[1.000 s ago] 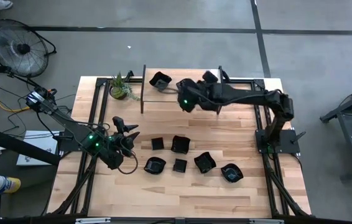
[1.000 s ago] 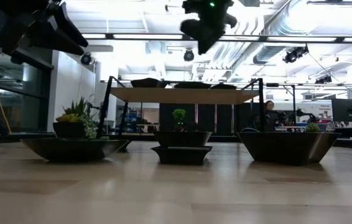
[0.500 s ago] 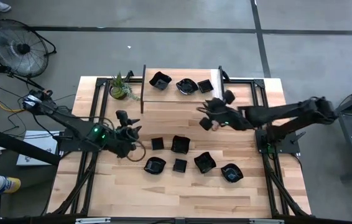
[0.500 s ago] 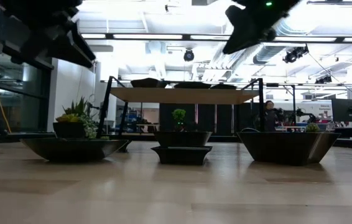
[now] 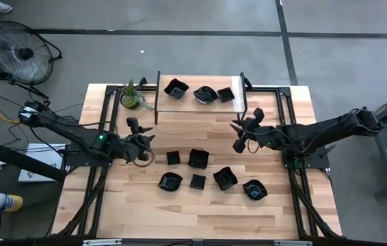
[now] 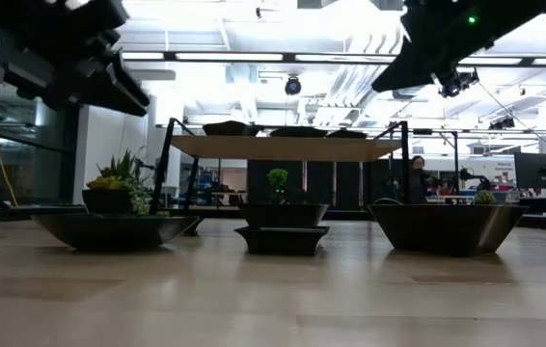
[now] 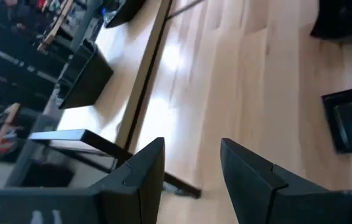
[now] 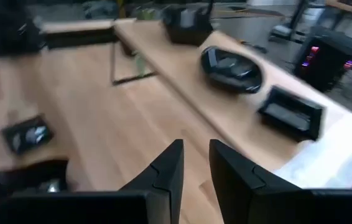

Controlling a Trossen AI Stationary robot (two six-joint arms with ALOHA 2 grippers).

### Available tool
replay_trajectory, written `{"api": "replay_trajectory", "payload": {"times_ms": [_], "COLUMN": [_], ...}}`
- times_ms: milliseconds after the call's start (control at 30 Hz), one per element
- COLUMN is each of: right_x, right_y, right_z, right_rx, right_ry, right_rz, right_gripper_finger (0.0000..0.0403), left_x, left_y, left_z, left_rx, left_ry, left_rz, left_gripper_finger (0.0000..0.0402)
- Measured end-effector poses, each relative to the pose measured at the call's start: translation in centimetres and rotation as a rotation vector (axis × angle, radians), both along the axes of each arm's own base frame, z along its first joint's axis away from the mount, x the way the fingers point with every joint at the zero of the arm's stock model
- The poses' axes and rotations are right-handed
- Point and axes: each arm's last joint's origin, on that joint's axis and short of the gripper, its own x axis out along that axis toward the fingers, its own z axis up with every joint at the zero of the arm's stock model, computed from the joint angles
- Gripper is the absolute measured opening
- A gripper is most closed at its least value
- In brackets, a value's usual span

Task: Pick & Place Mini shaped plates
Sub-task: Stack the black distorted square plate on top of the black distorted square plate on the shelf

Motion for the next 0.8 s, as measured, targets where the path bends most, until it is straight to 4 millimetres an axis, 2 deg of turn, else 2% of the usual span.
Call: {"api": "replay_trajectory", "payload": {"times_ms": [167, 333, 800], "right_x": [-0.1, -0.1, -0.4], "right_y": [0.9, 1.7, 3.2], "right_z": [-0.4, -0.5, -0.4], "right_rx": [-0.017, -0.038, -0.144], "right_ry": [0.067, 0.098, 0.13], "right_rz": [0.124, 0.229, 0.246], "right_gripper_finger": [0.0071, 0.0071, 0.0071], "left_x": [-1.4, -2.6, -3.1], "left_y": [0.4, 0.7, 0.7], "left_z": [-0.9, -1.4, -3.2], "left_rx": [-0.033, -0.035, -0.085], "left_ry": [-0.122, -0.174, -0.17], "left_rz": [-0.109, -0.146, -0.215], "left_gripper_finger": [0.0152, 0.0152, 0.0152]}}
